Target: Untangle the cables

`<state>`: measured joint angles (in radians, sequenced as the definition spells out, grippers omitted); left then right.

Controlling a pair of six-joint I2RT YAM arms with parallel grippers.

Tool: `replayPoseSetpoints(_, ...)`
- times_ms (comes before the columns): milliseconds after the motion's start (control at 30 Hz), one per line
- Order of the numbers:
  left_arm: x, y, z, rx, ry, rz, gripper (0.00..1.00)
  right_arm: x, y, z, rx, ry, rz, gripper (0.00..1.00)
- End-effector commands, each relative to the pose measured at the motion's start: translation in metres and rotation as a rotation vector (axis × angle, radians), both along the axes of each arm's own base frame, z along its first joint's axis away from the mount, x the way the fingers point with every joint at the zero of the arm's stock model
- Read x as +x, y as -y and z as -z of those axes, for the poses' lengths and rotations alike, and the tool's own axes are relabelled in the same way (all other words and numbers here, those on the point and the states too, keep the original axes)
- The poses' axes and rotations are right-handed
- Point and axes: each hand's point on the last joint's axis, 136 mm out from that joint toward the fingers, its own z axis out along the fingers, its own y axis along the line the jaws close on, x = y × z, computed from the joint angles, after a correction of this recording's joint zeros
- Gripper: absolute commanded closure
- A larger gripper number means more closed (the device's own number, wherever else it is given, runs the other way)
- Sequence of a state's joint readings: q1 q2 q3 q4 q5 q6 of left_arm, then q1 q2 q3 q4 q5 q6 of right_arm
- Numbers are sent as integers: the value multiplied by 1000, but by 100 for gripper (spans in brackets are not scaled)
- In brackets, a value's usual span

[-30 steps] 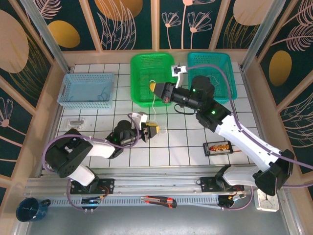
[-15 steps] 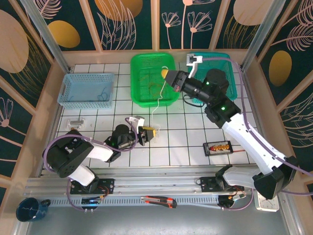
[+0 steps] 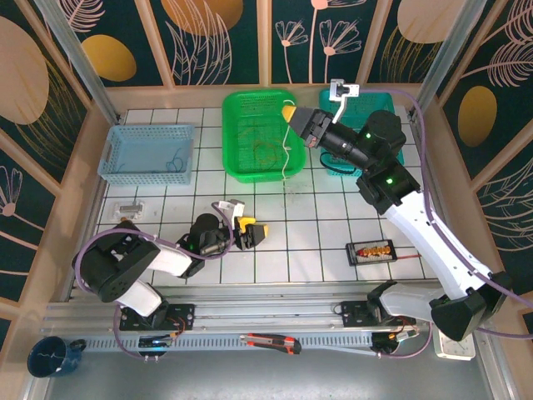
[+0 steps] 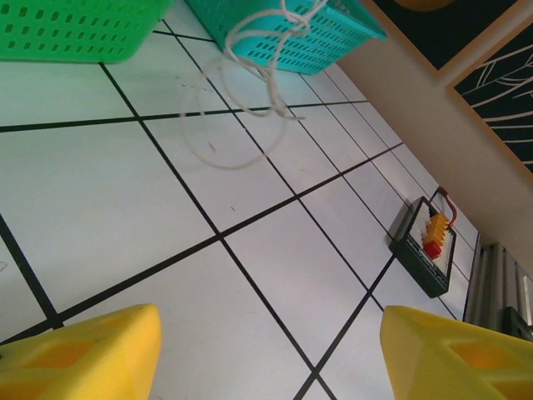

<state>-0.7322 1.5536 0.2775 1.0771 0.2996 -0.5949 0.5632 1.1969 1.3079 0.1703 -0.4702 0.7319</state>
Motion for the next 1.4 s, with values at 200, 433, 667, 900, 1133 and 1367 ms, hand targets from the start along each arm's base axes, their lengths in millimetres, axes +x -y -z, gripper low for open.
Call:
replayPoseSetpoints(200,-1,11,-16,-38,26,51,23,-15,4,-30,70,65,-43,100)
replayPoseSetpoints(433,-4,25,-20,-72,14,121,20,-24,-3,-31,96,62,-91,100)
replayPoseSetpoints(667,-1,38,-15,-99,-6,166,32,-33,-18,-42,107,82,-139,100)
replayPoseSetpoints(900,10,46,-15,-109,-1,152,29,-37,-24,-49,106,97,-151,100)
replayPoseSetpoints(1133,17,49,-16,-107,9,137,25,-40,-23,-52,114,102,-152,100)
replayPoseSetpoints(1367,22,54,-14,-111,8,139,53,-41,-23,-55,115,109,-147,100)
